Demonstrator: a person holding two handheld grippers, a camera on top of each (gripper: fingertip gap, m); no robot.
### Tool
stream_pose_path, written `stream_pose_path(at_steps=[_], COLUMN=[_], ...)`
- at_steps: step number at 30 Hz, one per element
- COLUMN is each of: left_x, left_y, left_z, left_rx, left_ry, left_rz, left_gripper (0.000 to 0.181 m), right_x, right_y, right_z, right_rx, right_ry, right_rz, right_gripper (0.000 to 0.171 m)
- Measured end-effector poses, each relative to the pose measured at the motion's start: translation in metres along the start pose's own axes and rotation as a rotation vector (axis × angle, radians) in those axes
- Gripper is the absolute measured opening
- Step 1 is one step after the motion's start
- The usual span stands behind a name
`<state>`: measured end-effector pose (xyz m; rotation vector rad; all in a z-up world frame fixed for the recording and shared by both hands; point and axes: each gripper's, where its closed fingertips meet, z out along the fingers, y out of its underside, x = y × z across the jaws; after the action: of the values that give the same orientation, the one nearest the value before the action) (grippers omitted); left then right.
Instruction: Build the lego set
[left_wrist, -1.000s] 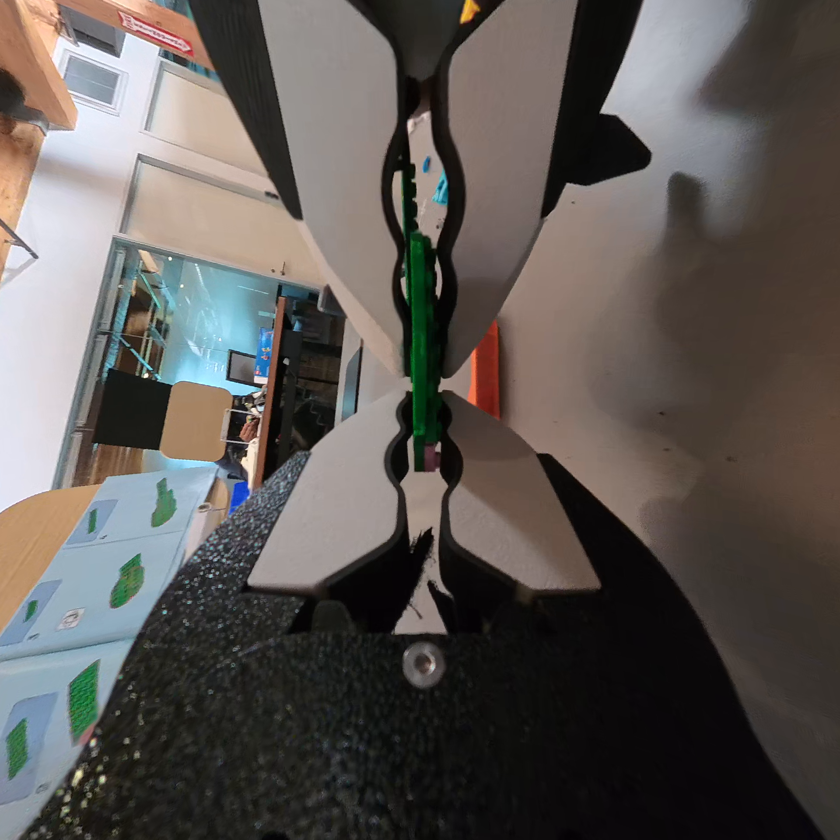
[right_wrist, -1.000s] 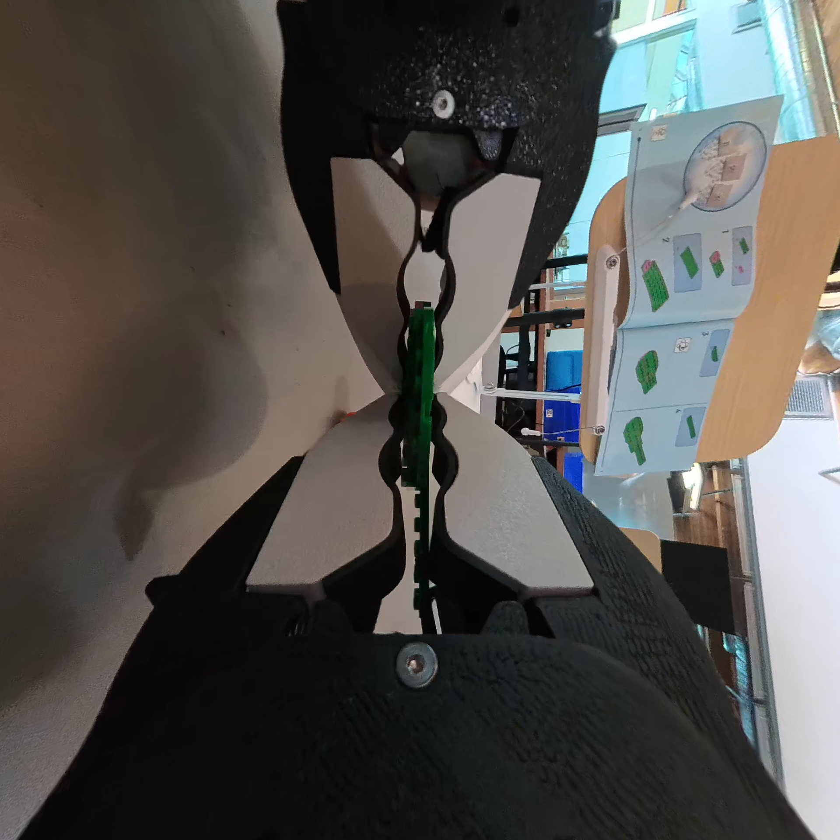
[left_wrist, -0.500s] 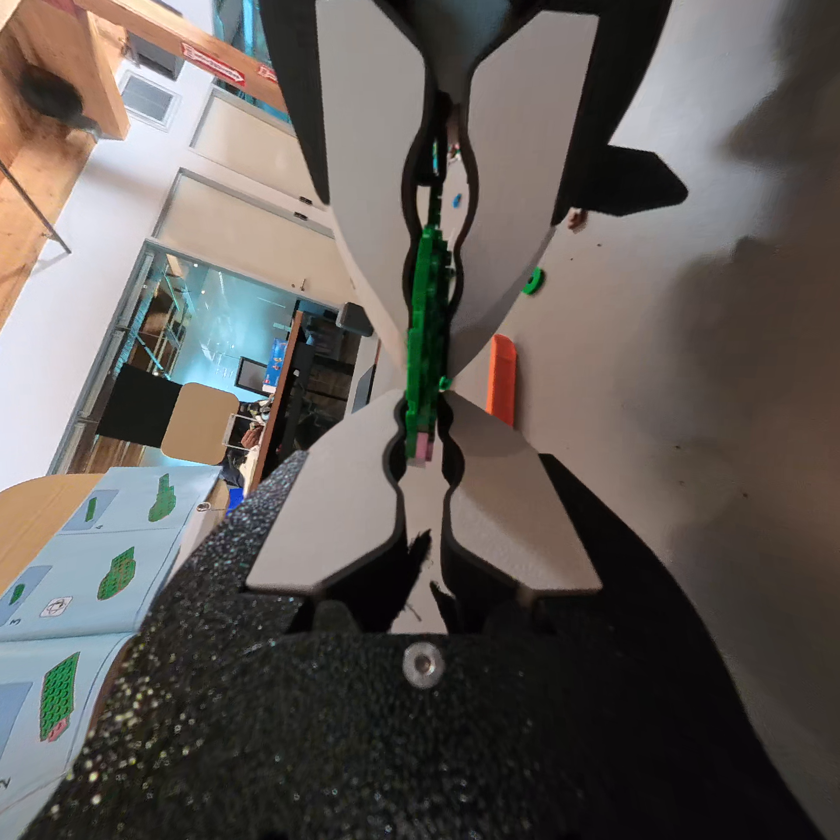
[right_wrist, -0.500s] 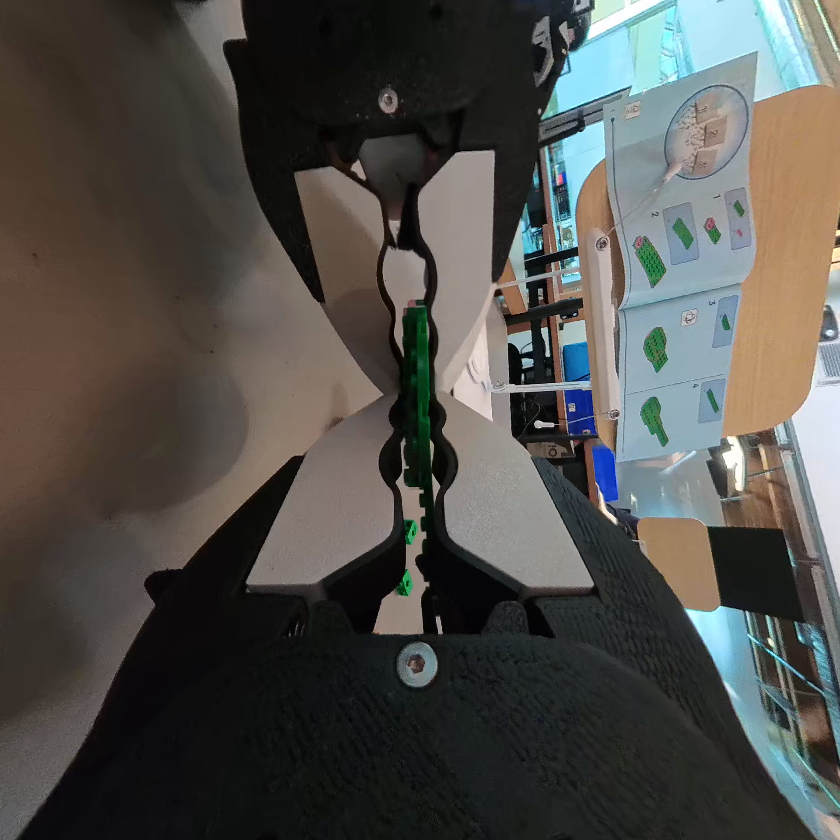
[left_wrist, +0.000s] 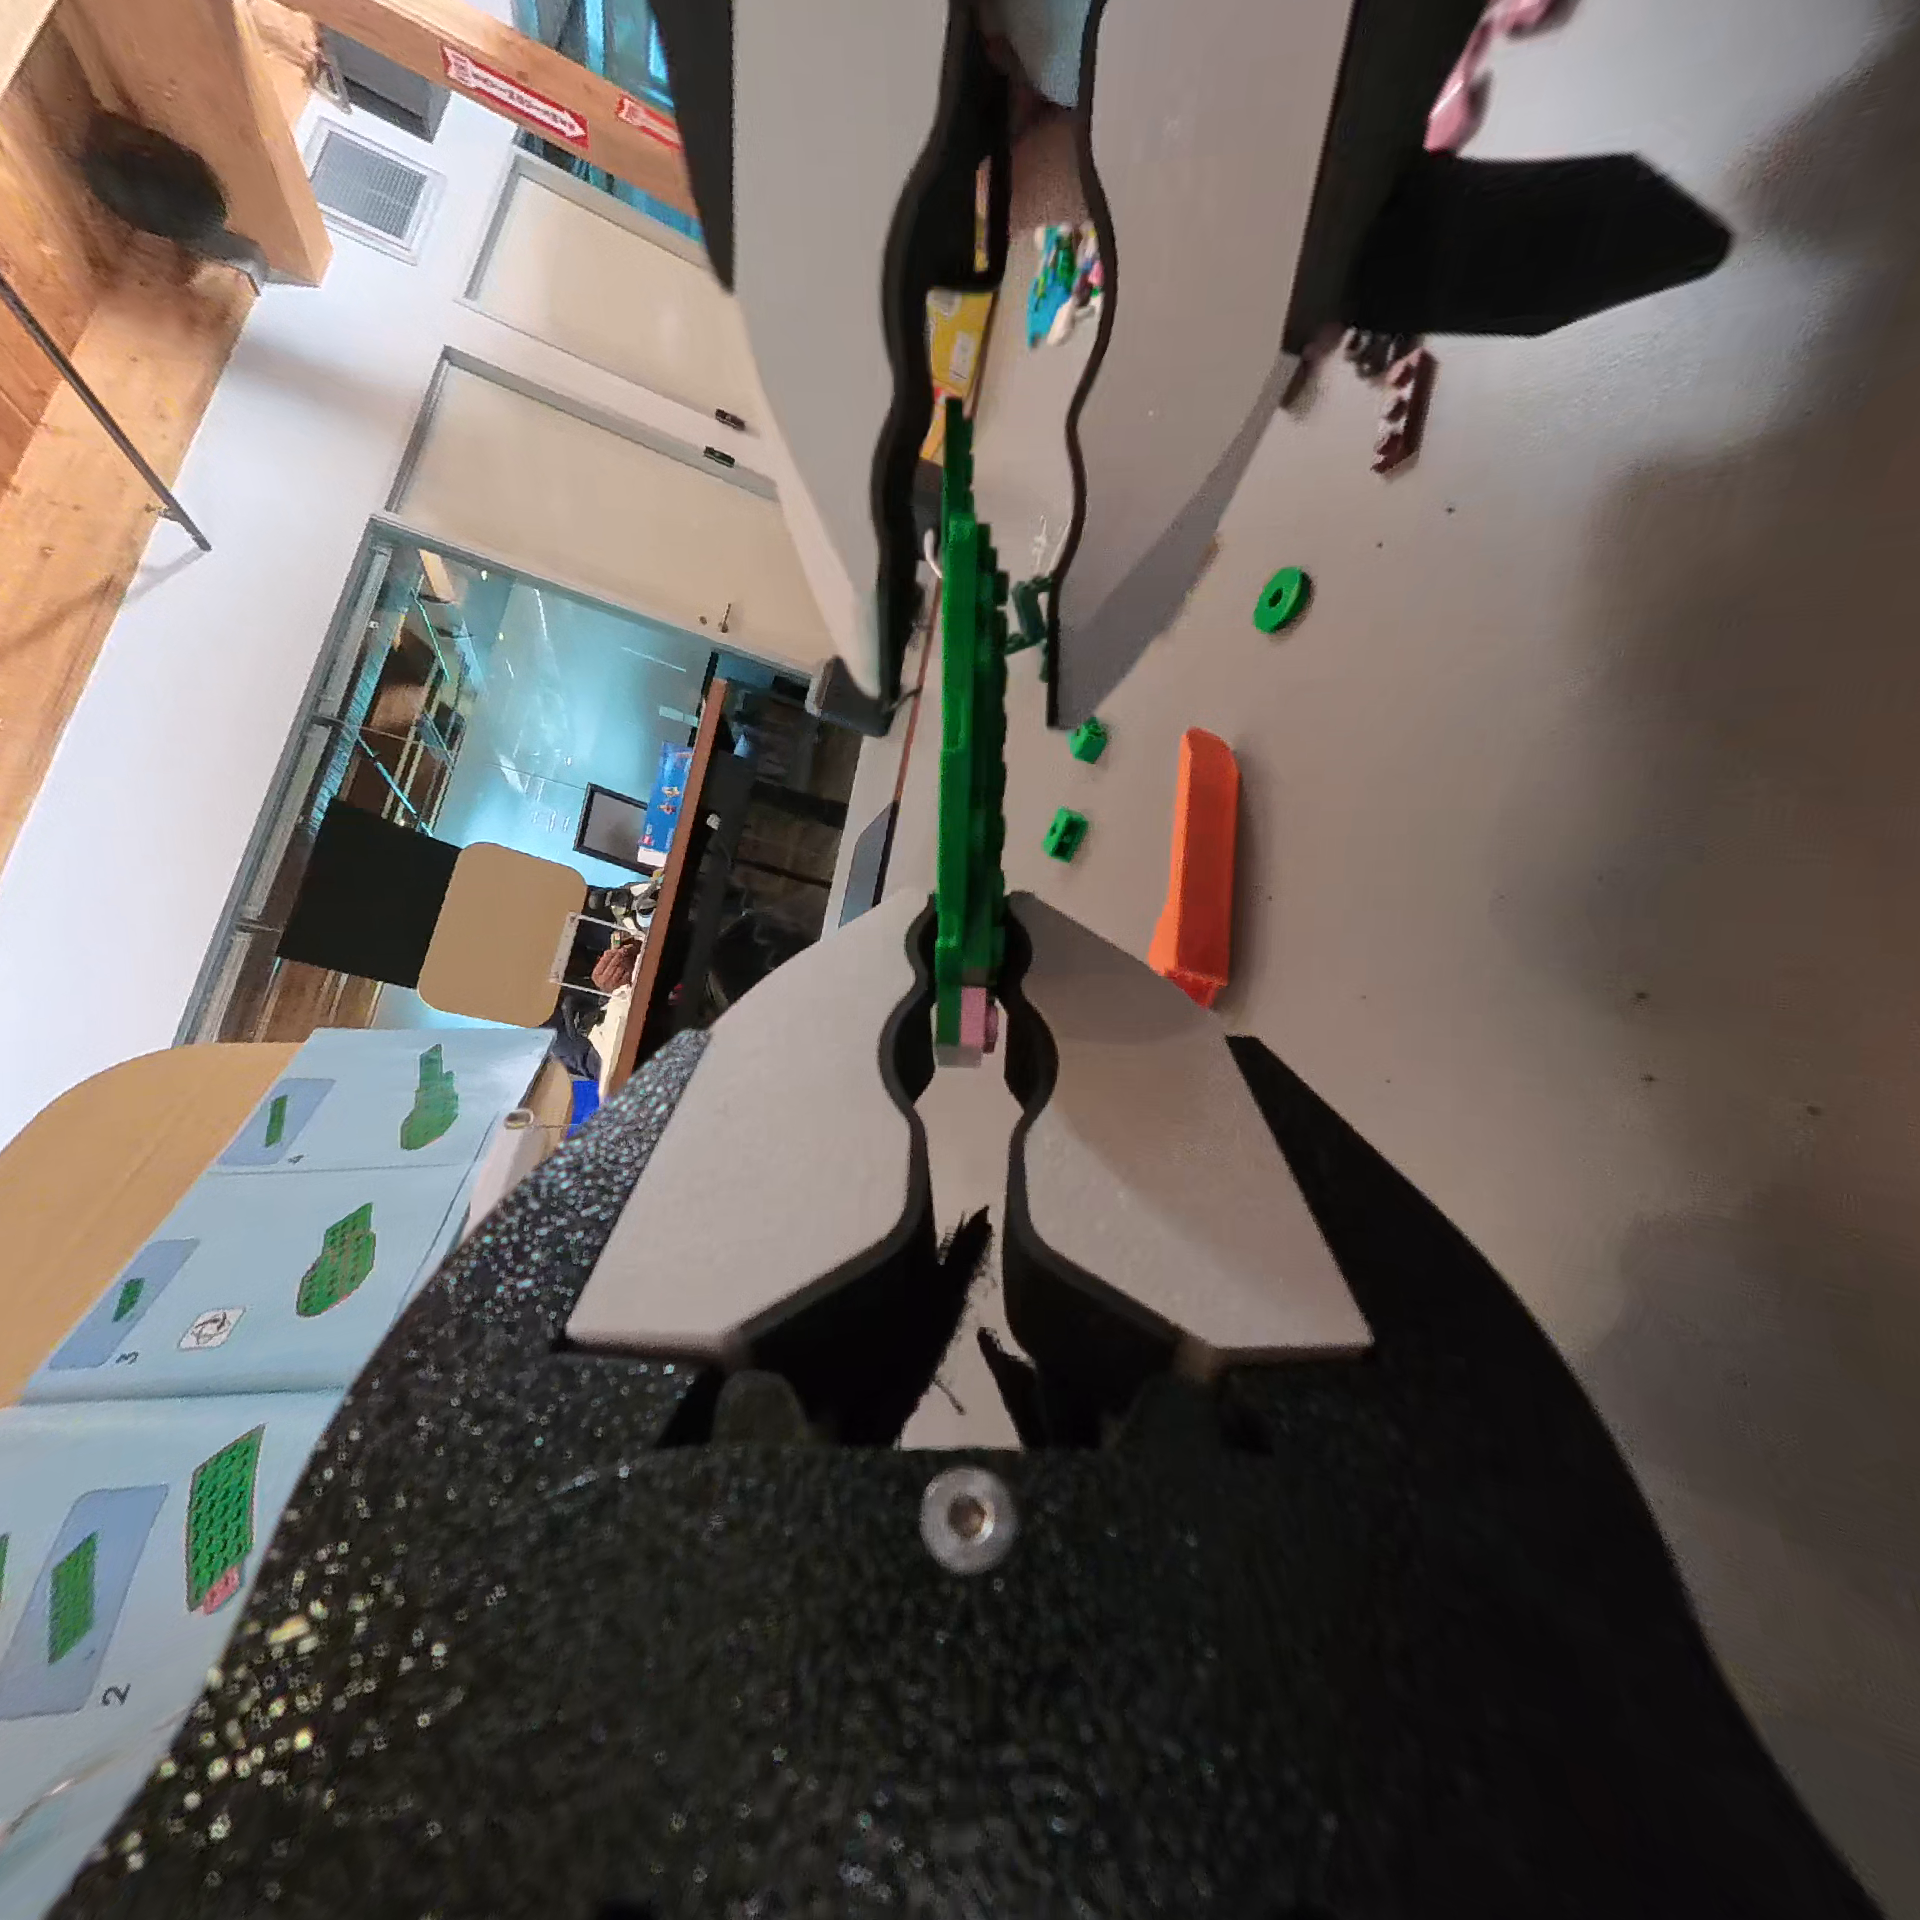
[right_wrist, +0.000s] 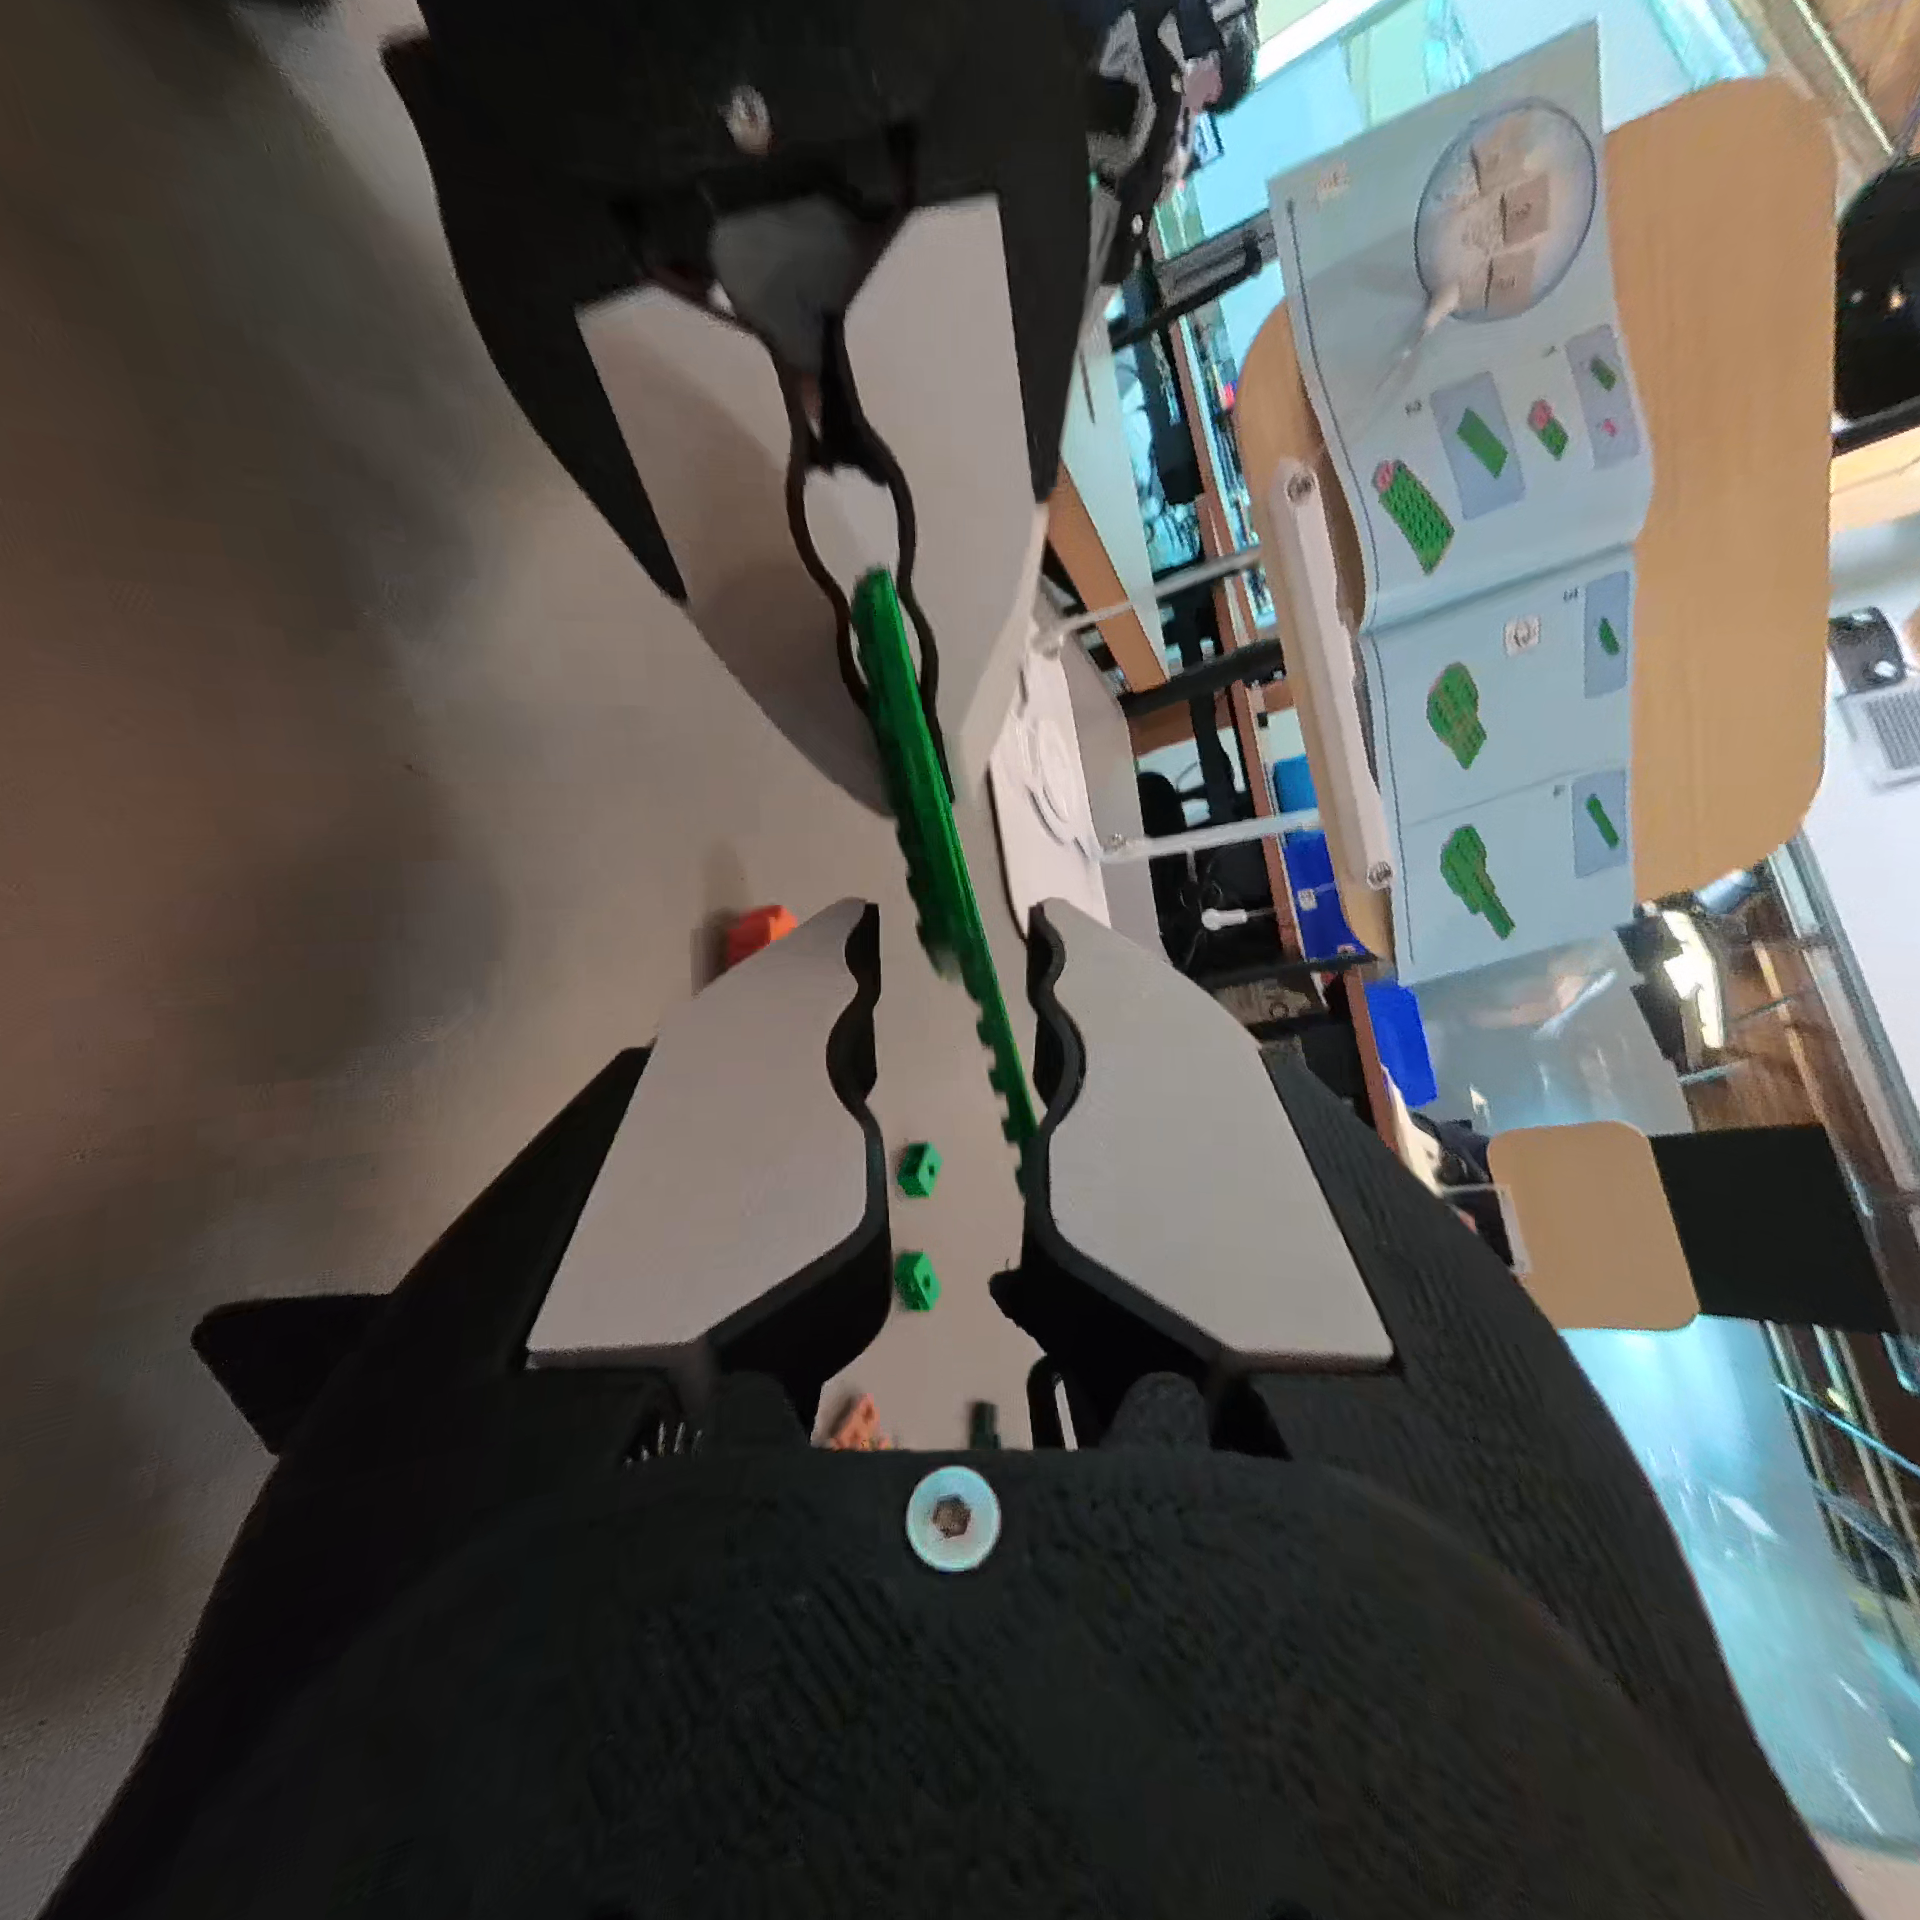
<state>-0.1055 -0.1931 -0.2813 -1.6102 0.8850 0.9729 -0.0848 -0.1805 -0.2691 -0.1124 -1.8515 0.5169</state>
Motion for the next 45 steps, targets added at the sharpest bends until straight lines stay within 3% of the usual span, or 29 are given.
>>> stream_pose_path(at_steps=[5, 9, 12, 17, 20, 22, 25, 35, 38, 39, 45], left_x=[0.005, 0.009, -0.005, -0.007, -0.009, -0.016, -0.032, -0.046, -0.038, -0.036, -0.031], left_y=[0.003, 0.006, 0.004, -0.012, -0.018, -0.028, -0.040, -0.052, -0.052, -0.053, -0.060], left_z=[-0.003, -0.005, -0.006, -0.014, -0.015, -0.019, -0.022, -0.024, -0.020, -0.020, -0.023], left_rx=[0.024, 0.033, 0.052, 0.174, 0.229, 0.314, 0.426, 0.536, 0.481, 0.474, 0.516], left_ry=[0.068, 0.131, 0.076, 0.252, 0.329, 0.377, 0.382, 0.389, 0.378, 0.382, 0.439], left_rz=[-0.062, -0.150, -0.247, -0.612, -0.801, -0.935, -1.083, -1.213, -1.132, -1.116, -1.120], left_gripper=[0.009, 0.010, 0.024, 0.022, 0.020, 0.032, 0.034, 0.009, 0.009, 0.009, 0.009], right_x=[0.004, -0.005, -0.009, -0.008, -0.005, -0.001, 0.006, 0.015, 0.014, 0.013, 0.011], right_y=[0.011, 0.012, 0.009, -0.001, -0.003, -0.007, -0.015, -0.017, -0.024, -0.027, -0.033], right_z=[-0.006, -0.003, -0.002, -0.012, -0.014, -0.015, -0.017, -0.018, -0.019, -0.019, -0.019], right_rx=[-0.003, -0.013, 0.015, 0.132, 0.172, 0.219, 0.302, 0.360, 0.391, 0.400, 0.416], right_ry=[0.020, -0.069, -0.167, -0.366, -0.422, -0.445, -0.475, -0.429, -0.451, -0.458, -0.447], right_rz=[-0.017, 0.062, 0.285, 0.688, 0.830, 0.924, 1.030, 1.056, 1.056, 1.052, 1.005], right_gripper=[0.008, 0.005, 0.003, 0.003, 0.003, 0.003, 0.003, 0.006, 0.033, 0.035, 0.011])
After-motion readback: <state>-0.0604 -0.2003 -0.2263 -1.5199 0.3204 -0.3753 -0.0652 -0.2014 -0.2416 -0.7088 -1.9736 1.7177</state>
